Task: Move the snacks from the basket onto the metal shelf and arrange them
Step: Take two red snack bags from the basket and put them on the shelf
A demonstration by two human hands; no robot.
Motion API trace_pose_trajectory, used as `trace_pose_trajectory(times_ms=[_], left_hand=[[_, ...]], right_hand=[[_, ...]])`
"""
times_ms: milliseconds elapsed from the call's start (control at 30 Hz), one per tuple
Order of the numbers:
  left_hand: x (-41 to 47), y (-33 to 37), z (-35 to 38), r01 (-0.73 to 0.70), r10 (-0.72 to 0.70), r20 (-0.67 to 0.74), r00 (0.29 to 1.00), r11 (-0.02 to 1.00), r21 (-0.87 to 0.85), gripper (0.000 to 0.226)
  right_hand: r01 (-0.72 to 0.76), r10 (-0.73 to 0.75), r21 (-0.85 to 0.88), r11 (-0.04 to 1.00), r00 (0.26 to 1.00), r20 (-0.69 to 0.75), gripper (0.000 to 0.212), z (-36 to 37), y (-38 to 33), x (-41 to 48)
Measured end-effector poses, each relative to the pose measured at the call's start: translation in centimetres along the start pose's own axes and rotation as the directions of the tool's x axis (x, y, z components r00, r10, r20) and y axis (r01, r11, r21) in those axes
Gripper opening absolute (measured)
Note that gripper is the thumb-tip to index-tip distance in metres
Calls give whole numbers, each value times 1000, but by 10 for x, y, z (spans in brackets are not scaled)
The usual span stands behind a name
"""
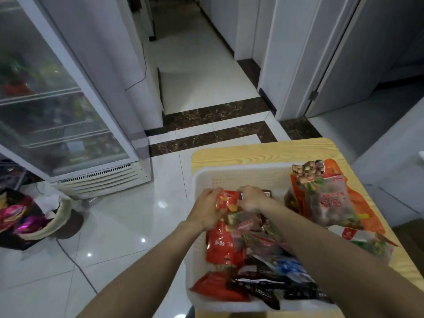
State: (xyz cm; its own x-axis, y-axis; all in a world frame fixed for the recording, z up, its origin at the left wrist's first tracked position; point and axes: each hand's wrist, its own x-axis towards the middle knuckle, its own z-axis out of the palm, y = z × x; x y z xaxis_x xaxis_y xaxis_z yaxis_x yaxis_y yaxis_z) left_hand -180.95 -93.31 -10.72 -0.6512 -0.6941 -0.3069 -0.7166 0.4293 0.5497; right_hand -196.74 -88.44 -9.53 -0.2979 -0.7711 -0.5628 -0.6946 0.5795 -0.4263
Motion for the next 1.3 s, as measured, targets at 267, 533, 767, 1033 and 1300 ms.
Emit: trace_pose_trajectory(times_ms=[267, 533, 767, 1033, 1300], left_hand=[[33, 2, 1, 38, -33, 219, 975, 999, -18, 43], [15, 15, -40, 70, -63, 48, 997, 982, -173, 23], [-33, 40, -69, 39, -153, -281, 947, 927, -374, 24], [-87, 73, -77, -197, -514, -456, 726, 481, -854, 20], [-121, 105, -53, -114, -383, -201, 902, 239, -964, 75]], right_hand=[[7, -8, 14, 1000, 993, 118, 24, 11, 8, 24], [217, -204, 413, 885, 976, -75, 17, -12, -2, -2], [307, -236, 543, 781, 951, -198, 67, -31, -12, -56], [192, -26, 924, 332, 981, -195, 77, -16, -16, -116], [208, 29, 947, -245, 978, -207, 68, -23, -8, -131]])
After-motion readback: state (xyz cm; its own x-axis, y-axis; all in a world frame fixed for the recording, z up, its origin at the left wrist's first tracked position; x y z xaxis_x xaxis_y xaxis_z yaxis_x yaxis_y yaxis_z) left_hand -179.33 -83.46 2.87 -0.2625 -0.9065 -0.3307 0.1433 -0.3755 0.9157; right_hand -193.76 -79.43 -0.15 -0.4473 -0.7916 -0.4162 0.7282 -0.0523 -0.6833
